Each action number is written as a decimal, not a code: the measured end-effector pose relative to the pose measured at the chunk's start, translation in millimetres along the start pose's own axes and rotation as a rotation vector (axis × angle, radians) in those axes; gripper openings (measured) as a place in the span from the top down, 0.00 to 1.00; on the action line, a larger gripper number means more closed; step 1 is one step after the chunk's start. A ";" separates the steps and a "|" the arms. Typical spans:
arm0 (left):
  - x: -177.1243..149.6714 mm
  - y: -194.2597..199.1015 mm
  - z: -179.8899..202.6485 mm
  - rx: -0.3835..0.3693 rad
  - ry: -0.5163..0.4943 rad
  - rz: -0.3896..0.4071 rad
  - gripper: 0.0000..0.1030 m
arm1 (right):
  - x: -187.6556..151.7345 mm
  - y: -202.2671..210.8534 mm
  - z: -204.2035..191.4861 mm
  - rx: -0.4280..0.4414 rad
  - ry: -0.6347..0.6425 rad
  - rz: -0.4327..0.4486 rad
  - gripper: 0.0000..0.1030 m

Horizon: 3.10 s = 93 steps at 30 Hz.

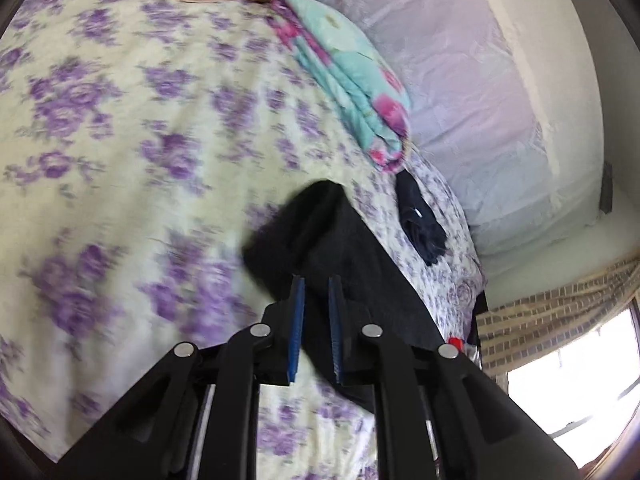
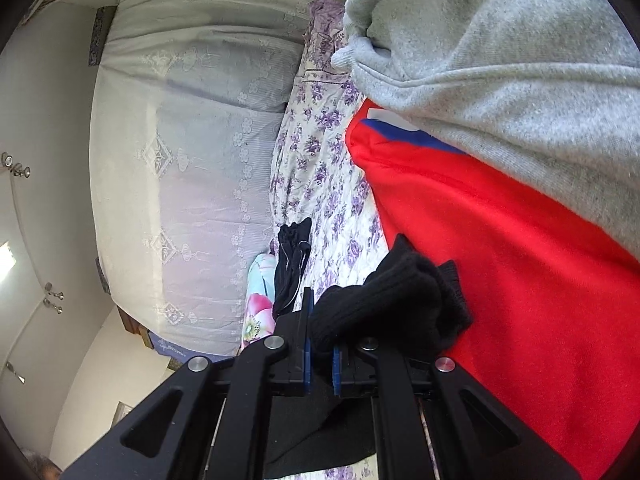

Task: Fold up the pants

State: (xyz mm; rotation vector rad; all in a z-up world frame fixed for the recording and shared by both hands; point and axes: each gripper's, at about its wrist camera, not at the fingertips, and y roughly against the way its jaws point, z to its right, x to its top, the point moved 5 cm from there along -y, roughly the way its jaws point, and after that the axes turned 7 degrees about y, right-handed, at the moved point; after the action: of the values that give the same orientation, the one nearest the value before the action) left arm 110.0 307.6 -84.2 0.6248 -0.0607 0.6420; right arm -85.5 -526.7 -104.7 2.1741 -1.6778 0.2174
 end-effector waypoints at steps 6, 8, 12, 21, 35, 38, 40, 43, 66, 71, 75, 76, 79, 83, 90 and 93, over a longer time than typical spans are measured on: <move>-15.9 -44.8 35.7 0.056 -0.038 -0.078 0.44 | -2.9 4.4 -1.9 0.027 -0.015 -0.012 0.93; -12.5 -55.9 33.7 0.110 -0.026 -0.079 0.44 | -3.4 5.5 -2.2 0.031 -0.019 -0.015 0.93; -6.9 -62.8 24.2 0.168 0.008 -0.086 0.44 | -4.1 4.4 -2.6 0.035 -0.027 -0.014 0.92; 4.4 -73.2 26.9 0.181 -0.003 -0.067 0.82 | -4.8 0.4 5.3 0.044 -0.080 -0.009 0.91; 17.0 -48.1 2.1 0.118 0.047 -0.076 0.85 | -16.9 12.2 14.7 0.015 -0.065 -0.039 0.91; 4.0 -55.9 -24.8 0.055 0.139 -0.088 0.82 | -18.7 13.6 17.4 0.010 -0.065 -0.042 0.92; 1.3 -50.3 -27.0 0.003 0.161 -0.069 0.74 | -18.1 13.1 13.9 -0.006 -0.048 -0.054 0.92; 0.0 -40.8 -19.4 -0.039 0.160 -0.043 0.45 | -19.3 14.2 11.5 -0.006 -0.042 -0.059 0.88; -5.6 -87.0 6.0 0.173 -0.010 0.091 0.25 | -76.5 42.6 -26.9 -0.121 0.035 -0.109 0.31; -1.0 -79.1 -11.7 0.116 0.044 0.074 0.48 | -81.6 34.1 -8.5 -0.161 0.011 -0.111 0.31; -1.1 -76.7 -14.1 0.106 0.054 0.068 0.49 | -75.9 33.1 -18.2 -0.166 0.051 -0.082 0.33; -1.0 -76.9 -14.1 0.107 0.052 0.069 0.49 | -74.2 36.1 -22.9 -0.170 0.084 -0.073 0.36; -1.0 -78.7 -13.9 0.103 0.035 0.081 0.48 | -63.5 36.3 -23.0 -0.185 0.121 -0.060 0.63; -3.5 -79.0 -13.1 0.094 0.001 0.099 0.48 | -51.0 29.8 -17.4 -0.216 0.112 -0.047 0.87; -3.0 -77.4 -15.2 0.056 0.004 0.107 0.47 | -7.6 -13.7 -137.9 0.044 0.318 -0.026 0.92; -2.3 -74.9 -17.6 0.021 0.019 0.111 0.47 | 2.7 -13.9 -136.2 0.012 0.348 -0.011 0.92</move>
State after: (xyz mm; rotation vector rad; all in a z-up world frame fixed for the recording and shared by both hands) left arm 149.1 269.5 -138.6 0.6390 -0.0715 0.7563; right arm -56.6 -473.0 17.9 2.0121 -1.4694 0.5681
